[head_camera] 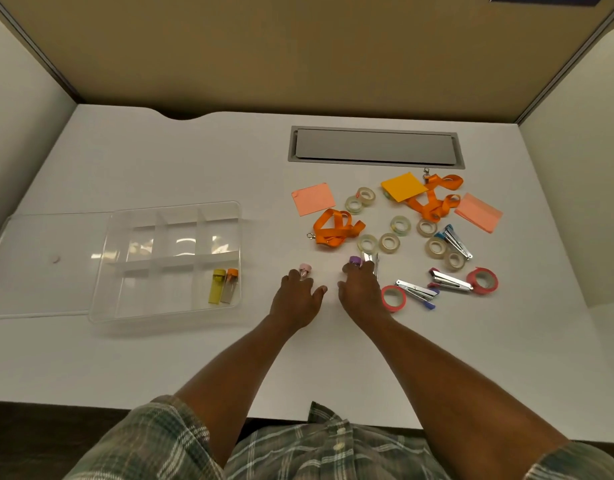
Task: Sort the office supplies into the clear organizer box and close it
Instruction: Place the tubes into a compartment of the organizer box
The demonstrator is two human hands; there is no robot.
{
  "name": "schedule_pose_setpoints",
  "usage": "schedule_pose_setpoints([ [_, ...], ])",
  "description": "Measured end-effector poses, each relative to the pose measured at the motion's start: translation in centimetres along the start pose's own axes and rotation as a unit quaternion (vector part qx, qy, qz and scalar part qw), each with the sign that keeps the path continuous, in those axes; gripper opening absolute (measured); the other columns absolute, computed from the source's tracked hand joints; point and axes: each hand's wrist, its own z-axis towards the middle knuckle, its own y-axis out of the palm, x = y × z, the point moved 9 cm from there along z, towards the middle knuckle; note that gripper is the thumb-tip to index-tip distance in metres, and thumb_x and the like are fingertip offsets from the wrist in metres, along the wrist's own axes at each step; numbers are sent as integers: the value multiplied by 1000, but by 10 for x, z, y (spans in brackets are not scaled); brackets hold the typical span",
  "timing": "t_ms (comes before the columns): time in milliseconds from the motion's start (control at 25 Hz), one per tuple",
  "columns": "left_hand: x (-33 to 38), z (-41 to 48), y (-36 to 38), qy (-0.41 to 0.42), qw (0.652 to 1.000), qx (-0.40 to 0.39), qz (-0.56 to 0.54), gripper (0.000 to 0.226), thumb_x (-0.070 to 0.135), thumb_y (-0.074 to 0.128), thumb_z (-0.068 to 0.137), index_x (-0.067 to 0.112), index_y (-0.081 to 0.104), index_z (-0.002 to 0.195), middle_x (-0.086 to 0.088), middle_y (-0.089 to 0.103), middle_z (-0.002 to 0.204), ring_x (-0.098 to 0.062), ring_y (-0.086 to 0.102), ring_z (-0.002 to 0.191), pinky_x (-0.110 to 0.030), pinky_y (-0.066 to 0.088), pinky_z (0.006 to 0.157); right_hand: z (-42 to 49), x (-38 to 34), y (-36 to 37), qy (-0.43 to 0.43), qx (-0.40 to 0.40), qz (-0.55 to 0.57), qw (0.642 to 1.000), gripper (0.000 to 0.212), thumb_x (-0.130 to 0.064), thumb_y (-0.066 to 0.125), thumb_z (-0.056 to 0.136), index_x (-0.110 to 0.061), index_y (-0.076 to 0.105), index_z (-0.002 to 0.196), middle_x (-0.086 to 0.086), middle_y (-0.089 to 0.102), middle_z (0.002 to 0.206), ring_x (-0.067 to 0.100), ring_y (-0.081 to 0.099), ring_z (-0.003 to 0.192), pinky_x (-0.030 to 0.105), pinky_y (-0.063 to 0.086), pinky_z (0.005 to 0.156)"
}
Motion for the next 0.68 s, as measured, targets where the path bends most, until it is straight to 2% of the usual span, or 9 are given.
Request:
schedule_pose_setpoints([
  [160,-7,-10,-16,-19,989,60,-138,21,27,60,95,11,63,109,-11,61,119,-25,61,107,-31,49,88,-5,5,3,20,6,-12,1000,24,-15,49,101,-8,50,124,19,51,121,35,64,101,37,53,84],
  [200,-10,-11,-22,-32,981,74,-174,12,18,62,93,11,60,102,-11,64,115,-25,63,104,-29,49,84,-4,4,3,33,10,9,999,23,-14,47,101,-6,49,122,20,53,119,38,64,101,40,54,85],
  [280,-17,-16,-35,-71,965,89,-236,13,11,63,91,12,52,96,-12,66,105,-24,65,90,-26,48,71,-1,2,4,69,11,144,987,27,-9,54,95,-4,47,121,19,58,116,38,64,102,45,54,87],
  [320,-20,-19,-40,-98,949,87,-286,15,13,63,92,14,48,98,-12,66,103,-22,65,84,-26,50,66,0,-1,5,90,0,239,967,38,-6,60,90,-7,45,125,17,61,115,35,65,99,45,55,86],
  [400,-25,-24,-50,-147,892,69,-422,23,22,60,95,19,44,111,-12,64,104,-19,66,77,-27,54,61,-2,-20,10,117,-59,407,904,57,-7,64,85,-21,41,134,15,62,111,29,67,88,43,61,77],
  [440,-27,-26,-56,-159,861,65,-479,27,26,58,96,21,41,118,-11,63,103,-19,66,75,-27,54,59,-3,-33,13,120,-87,457,877,55,-9,61,86,-27,43,134,15,62,111,27,68,84,38,62,71],
  [520,-36,-29,-73,-168,811,63,-557,27,30,52,98,21,45,123,-11,64,98,-21,64,74,-30,52,59,-4,-60,17,127,-132,525,831,36,-12,53,92,-27,54,125,16,63,111,27,69,85,34,62,65],
  [600,-49,-33,-92,-158,777,62,-607,25,30,49,95,17,57,115,-10,63,90,-22,60,72,-31,48,59,-7,-87,21,132,-172,575,789,26,-18,47,96,-25,59,119,14,64,107,27,70,85,35,61,66],
  [680,-72,-37,-108,-159,757,68,-631,22,30,50,90,16,63,103,-8,62,82,-21,58,67,-31,45,59,-9,-116,26,121,-201,588,774,26,-20,44,97,-23,61,116,12,65,101,26,69,82,38,62,69],
])
